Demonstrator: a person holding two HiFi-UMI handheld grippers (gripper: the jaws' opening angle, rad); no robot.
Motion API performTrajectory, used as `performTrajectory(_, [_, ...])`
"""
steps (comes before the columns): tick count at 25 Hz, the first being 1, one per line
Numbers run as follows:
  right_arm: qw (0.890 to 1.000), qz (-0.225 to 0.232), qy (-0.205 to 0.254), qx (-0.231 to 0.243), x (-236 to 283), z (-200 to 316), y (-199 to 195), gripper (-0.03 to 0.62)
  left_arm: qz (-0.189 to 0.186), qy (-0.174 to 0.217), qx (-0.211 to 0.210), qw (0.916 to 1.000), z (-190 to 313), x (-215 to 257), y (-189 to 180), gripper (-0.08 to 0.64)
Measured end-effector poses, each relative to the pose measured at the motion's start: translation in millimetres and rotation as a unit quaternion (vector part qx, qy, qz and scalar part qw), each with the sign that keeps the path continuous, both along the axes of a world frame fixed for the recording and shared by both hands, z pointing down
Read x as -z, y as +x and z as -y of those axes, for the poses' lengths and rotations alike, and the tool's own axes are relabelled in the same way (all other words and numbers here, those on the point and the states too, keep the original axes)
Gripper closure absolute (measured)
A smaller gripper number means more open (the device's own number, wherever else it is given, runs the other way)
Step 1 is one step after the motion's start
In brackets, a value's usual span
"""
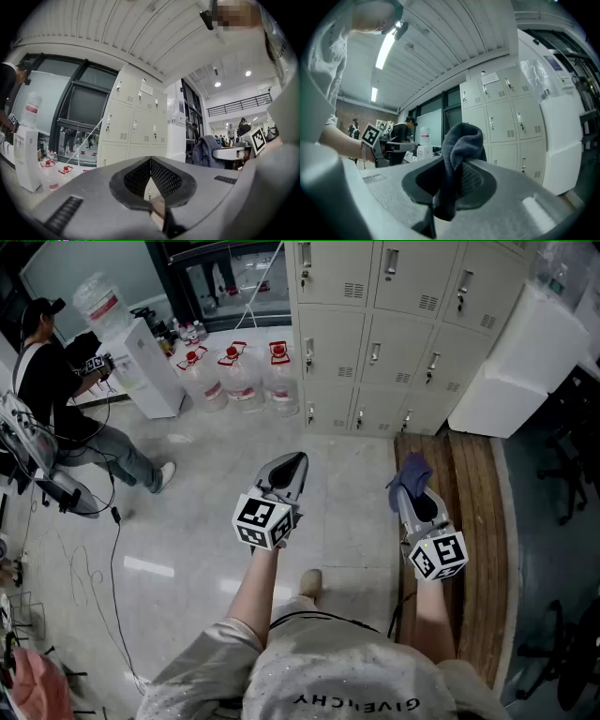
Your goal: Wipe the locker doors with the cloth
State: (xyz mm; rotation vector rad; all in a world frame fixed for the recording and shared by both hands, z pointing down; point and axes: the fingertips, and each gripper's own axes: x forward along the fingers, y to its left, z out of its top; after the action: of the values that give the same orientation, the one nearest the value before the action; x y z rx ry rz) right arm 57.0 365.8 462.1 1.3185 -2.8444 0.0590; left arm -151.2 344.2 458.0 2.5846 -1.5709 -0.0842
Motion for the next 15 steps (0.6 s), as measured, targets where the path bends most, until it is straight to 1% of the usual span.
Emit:
performTrajectory(7, [1.000,-0.005,-0.001,-0.017,-5,67,-15,0.540,0.006,-0.004,-0.017,0.9998,70,-7,-12,0.561])
performTrajectory(15, [0.999,-0.015,-0.012,-0.035,-19,109,-29,0.540,0.001,-0.016,-0.035,0.9992,119,-24,-26,0.561])
